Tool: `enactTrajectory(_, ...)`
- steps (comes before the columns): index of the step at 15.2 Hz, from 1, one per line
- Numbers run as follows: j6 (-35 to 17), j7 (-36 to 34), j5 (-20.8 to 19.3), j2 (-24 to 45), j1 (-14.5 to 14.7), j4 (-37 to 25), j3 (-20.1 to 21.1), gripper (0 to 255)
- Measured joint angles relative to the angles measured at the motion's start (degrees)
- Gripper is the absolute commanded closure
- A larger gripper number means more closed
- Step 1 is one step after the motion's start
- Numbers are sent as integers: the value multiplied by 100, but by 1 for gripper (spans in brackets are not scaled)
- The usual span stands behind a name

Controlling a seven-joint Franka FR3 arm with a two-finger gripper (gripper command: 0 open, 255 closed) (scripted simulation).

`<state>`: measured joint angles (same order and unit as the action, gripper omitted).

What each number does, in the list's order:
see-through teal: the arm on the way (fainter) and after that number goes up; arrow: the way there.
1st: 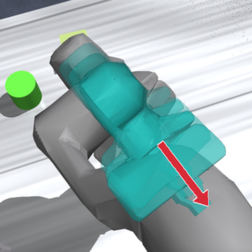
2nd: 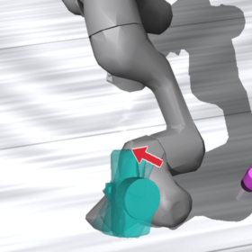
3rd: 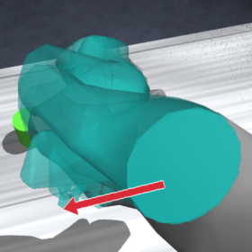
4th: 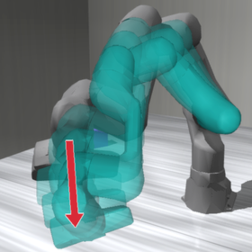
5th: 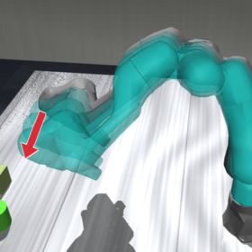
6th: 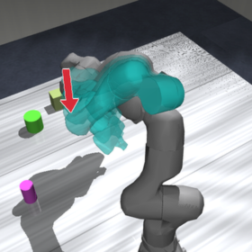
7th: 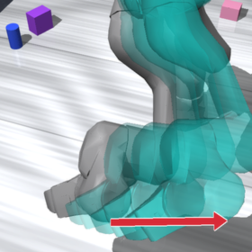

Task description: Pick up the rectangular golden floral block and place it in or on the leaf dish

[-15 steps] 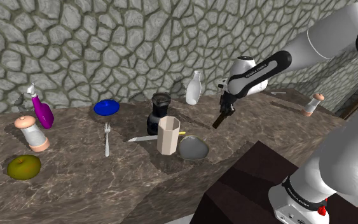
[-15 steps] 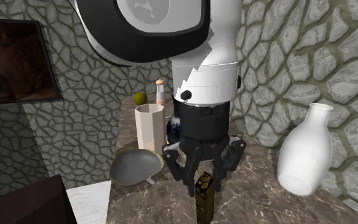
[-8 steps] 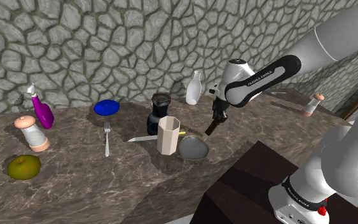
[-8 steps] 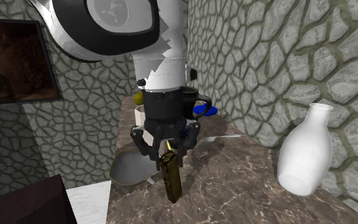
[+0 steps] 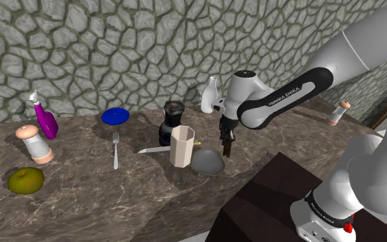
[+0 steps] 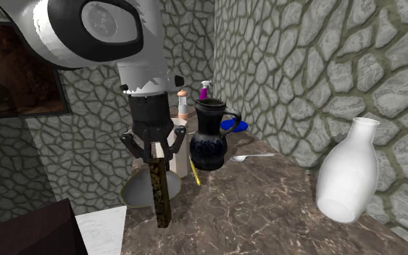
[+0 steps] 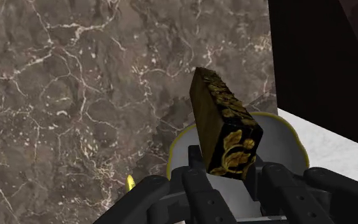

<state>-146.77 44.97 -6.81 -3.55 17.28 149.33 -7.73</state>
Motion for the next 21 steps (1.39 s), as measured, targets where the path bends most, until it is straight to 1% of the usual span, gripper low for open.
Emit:
enactTrajectory(2, 69, -319, 31, 50, 162, -100, 183, 255)
enactTrajectory(5, -116, -472, 27, 210, 224, -64, 253, 255)
enactTrajectory(16, -1087, -553, -4, 1096, 230, -68, 266, 255)
enactTrajectory(21, -1165, -568, -10, 1229, 222, -45, 257, 255)
